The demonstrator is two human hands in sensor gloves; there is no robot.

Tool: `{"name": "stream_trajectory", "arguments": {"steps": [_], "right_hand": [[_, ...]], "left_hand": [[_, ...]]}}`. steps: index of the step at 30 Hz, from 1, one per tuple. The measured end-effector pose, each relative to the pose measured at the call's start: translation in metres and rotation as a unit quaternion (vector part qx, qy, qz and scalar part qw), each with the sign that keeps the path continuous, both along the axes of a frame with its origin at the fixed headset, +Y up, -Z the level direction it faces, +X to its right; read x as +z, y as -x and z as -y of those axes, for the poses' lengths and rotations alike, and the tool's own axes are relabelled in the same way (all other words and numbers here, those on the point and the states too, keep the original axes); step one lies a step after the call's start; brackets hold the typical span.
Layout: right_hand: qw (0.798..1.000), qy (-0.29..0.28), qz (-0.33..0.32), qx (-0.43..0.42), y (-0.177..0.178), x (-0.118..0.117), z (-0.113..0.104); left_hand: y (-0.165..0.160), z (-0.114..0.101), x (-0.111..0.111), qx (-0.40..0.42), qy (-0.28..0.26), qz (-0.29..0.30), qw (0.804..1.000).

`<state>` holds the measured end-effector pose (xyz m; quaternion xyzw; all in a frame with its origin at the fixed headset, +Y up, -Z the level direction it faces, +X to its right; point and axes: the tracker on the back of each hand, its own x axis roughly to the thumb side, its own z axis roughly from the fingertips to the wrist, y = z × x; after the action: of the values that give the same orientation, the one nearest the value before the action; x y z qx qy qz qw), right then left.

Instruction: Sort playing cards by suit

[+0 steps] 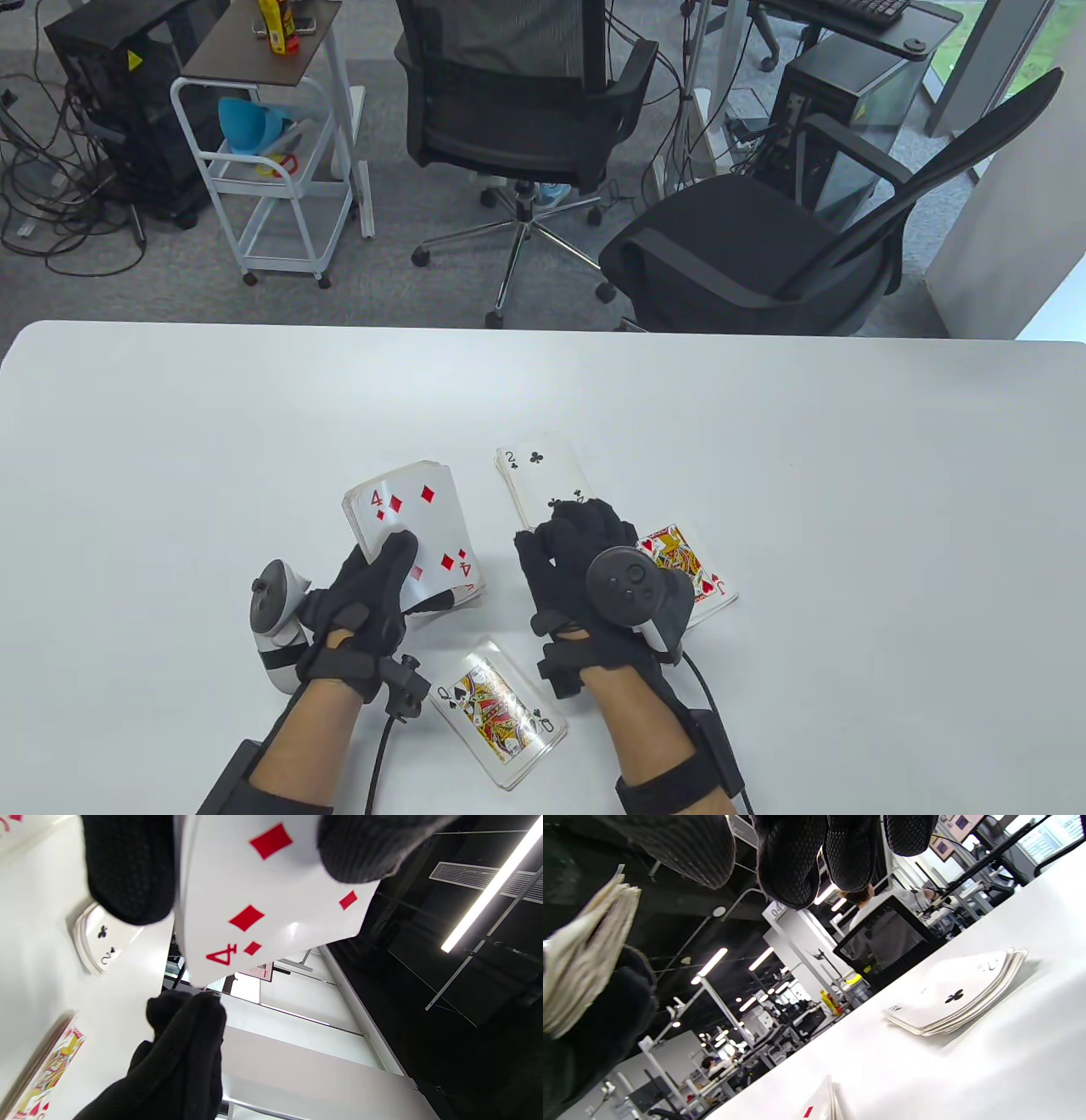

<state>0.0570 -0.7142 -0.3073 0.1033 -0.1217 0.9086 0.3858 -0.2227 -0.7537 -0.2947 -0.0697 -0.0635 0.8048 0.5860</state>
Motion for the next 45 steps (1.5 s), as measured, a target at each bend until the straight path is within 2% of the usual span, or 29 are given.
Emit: {"name": "stream_trajectory", "arguments": {"steps": [20, 24, 30, 37, 41, 45], "right_hand": [[0.997, -0.025, -0.054, -0.043, 0.018, 0.013, -0.001], [0.997, -0.014, -0.078, -0.024, 0.028, 0.016, 0.0], [0.997, -0.033, -0.065, 0.019, 0.039, 0.021, 0.002], [0.996, -0.059, -0.059, -0.031, 0.037, 0.022, 0.002], [0.994, -0.088, -0.054, -0.037, 0.035, 0.024, -0.003], [0.993, -0.092, -0.053, -0.046, 0.032, 0.024, -0.005]], "left_hand": [[-0.01, 0.007, 0.002, -0.03, 0.01, 0.02, 0.999], [-0.012, 0.007, 0.002, -0.034, 0.01, 0.026, 0.999], [-0.012, 0.007, 0.002, -0.037, 0.008, 0.028, 0.999], [-0.012, 0.01, 0.001, -0.03, 0.012, 0.031, 0.999], [-0.013, 0.01, 0.001, -0.014, 0.016, 0.038, 0.999], [-0.013, 0.01, 0.003, -0.012, 0.01, 0.034, 0.999]]}}
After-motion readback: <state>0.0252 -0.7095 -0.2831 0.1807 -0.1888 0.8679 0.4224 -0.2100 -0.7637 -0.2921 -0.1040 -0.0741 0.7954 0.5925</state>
